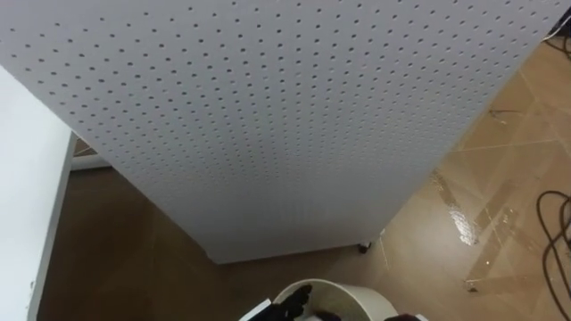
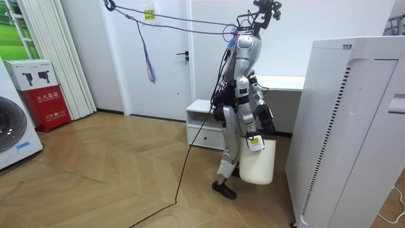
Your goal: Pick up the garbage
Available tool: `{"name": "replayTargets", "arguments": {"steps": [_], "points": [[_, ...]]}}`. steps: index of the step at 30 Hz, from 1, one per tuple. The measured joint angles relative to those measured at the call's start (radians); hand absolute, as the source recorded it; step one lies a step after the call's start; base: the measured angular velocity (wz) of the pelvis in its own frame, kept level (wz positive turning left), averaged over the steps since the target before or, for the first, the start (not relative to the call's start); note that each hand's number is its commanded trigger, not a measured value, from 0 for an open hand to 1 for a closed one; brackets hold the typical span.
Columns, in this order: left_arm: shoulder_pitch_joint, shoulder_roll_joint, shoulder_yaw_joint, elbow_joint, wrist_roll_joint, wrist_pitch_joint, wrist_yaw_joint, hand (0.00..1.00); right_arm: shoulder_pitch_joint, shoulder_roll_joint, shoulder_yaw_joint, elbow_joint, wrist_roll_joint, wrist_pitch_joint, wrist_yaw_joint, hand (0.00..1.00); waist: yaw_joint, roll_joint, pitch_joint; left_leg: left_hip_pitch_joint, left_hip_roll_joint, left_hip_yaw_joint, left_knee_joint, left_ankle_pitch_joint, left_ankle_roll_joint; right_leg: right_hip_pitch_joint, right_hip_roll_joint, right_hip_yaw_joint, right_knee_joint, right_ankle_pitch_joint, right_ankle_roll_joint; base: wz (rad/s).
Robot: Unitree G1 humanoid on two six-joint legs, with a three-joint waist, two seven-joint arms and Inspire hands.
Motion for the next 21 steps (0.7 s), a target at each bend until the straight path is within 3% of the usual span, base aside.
{"name": "replayTargets", "arguments": {"steps": [9, 21], "points": [[-0.002, -0.006, -0.019, 0.056, 0.011, 0.002, -0.01, 0.0, 0.006, 0.019, 0.013, 0.0, 0.0, 0.001, 0.009, 1.0, 0.0, -0.005, -0.0031, 0.008, 0.0, -0.001, -0.015, 0.006, -0.003, 0.0, 0.001, 0.002, -0.003, 0.0, -0.003, 0.0], [-0.005, -0.004, -0.016, 0.074, 0.071, 0.0, -0.006, 0.0, 0.008, 0.016, 0.008, 0.013, 0.0, 0.002, 0.023, 1.0, -0.001, -0.005, -0.0031, 0.017, 0.0, -0.001, -0.013, 0.006, -0.003, 0.01, -0.001, -0.002, -0.004, 0.001, -0.004, 0.0]]}}
